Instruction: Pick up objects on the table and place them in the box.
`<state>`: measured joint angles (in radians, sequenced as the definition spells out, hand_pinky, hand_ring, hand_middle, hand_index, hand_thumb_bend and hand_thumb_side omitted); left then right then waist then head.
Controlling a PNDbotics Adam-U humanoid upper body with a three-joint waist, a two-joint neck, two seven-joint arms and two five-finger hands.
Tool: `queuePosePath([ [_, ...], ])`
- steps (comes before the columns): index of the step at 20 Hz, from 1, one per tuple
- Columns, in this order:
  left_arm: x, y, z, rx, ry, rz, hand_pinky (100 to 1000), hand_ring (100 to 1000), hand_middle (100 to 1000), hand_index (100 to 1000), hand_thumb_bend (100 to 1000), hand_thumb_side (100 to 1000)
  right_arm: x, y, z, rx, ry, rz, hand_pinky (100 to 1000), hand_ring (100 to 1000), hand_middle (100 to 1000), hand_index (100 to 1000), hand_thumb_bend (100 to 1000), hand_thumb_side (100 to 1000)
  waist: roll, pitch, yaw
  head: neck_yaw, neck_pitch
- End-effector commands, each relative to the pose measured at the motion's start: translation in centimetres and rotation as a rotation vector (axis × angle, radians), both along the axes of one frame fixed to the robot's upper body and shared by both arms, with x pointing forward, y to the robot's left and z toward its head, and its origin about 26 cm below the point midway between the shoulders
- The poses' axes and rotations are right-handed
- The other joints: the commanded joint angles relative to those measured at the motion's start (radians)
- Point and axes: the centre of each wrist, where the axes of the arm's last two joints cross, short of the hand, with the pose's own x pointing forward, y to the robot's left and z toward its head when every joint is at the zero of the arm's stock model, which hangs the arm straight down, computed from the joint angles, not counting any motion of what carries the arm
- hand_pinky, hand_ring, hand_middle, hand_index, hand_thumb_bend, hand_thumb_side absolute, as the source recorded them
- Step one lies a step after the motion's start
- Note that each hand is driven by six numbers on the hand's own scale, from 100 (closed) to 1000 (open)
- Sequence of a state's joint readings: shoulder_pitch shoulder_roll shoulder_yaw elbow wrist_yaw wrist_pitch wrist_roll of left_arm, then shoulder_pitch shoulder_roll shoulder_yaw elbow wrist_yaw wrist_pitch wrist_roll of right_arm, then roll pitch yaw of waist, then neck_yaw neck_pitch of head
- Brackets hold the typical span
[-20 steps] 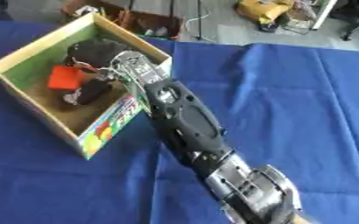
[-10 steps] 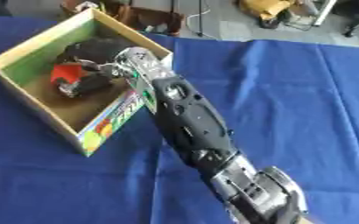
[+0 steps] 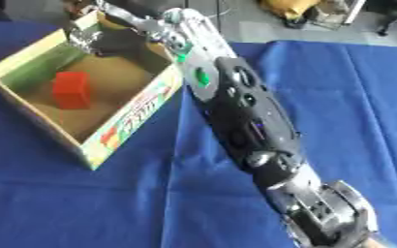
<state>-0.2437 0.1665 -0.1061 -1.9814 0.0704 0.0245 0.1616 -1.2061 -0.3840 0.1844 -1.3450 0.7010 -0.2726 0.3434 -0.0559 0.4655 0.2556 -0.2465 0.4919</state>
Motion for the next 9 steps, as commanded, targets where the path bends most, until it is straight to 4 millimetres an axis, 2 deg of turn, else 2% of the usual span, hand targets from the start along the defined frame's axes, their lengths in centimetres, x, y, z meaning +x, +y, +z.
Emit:
queuePosePath([
  [1,-0.3,0.3,0.4,-0.001,-0.016,0.013,624,920,821,708,100,1000,-3.6,-1.9,2.2,0.135,-0.076,0.057,877,863,753,857,100,709,0.015,-0.039,-0.012,0.015,0.015],
  [2,-0.3,0.3,0.3,-0.002,-0.014,0.015,624,919,820,708,100,1000,-4.4,-2.4,2.1,0.172,-0.081,0.059,818,774,656,784,100,615,0.018,-0.043,-0.018,0.018,0.017],
  [3,-0.3,0.4,0.2,-0.003,-0.011,0.018,624,919,820,708,100,1000,-5.2,-2.9,2.1,0.211,-0.091,0.056,818,774,656,784,100,615,0.022,-0.046,-0.025,0.021,0.02],
  [4,-0.4,0.4,0.2,-0.004,-0.009,0.021,624,919,820,708,100,1000,-5.9,-3.2,2.0,0.239,-0.099,0.053,767,721,601,748,100,529,0.025,-0.049,-0.03,0.023,0.022],
  [5,-0.4,0.4,0.1,-0.006,-0.007,0.025,623,918,820,708,100,1000,-6.6,-3.8,1.7,0.27,-0.111,0.045,612,565,477,664,100,204,0.029,-0.052,-0.039,0.029,0.024],
  [9,-0.4,0.6,-0.1,-0.016,-0.003,0.038,623,918,820,709,100,1000,-9.9,-6.2,-0.4,0.365,-0.177,0.008,578,524,440,631,100,227,0.046,-0.064,-0.072,0.053,0.029],
])
